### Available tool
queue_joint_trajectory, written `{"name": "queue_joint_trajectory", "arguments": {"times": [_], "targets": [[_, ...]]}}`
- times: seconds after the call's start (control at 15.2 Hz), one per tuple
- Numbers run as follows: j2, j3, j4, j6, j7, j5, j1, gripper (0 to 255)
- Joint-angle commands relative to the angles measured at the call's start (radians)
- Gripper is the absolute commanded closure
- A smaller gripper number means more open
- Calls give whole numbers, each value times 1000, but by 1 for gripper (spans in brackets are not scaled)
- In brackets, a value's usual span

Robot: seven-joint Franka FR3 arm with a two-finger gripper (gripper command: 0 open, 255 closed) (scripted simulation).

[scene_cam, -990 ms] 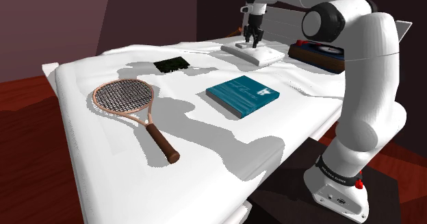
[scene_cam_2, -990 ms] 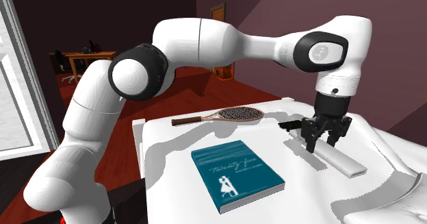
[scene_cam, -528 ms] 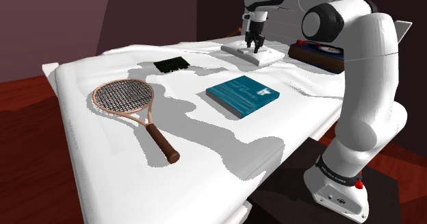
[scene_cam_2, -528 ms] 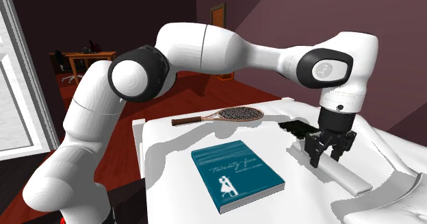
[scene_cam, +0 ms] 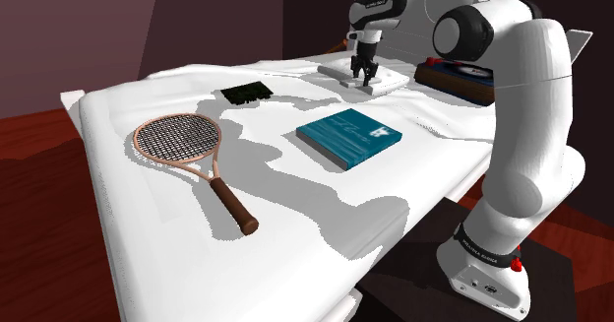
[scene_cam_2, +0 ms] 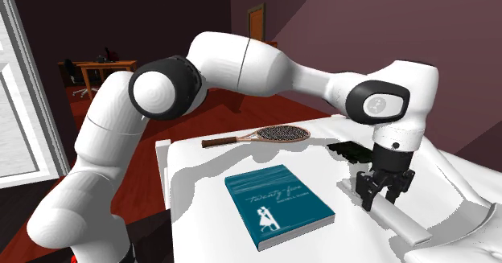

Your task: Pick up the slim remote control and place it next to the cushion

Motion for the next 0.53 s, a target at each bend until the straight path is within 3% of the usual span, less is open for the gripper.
{"name": "queue_joint_trajectory", "arguments": {"times": [0.0,0.46], "targets": [[0,1,-27,28,-1,1,2,255],[17,4,-95,112,-6,7,4,255]]}}
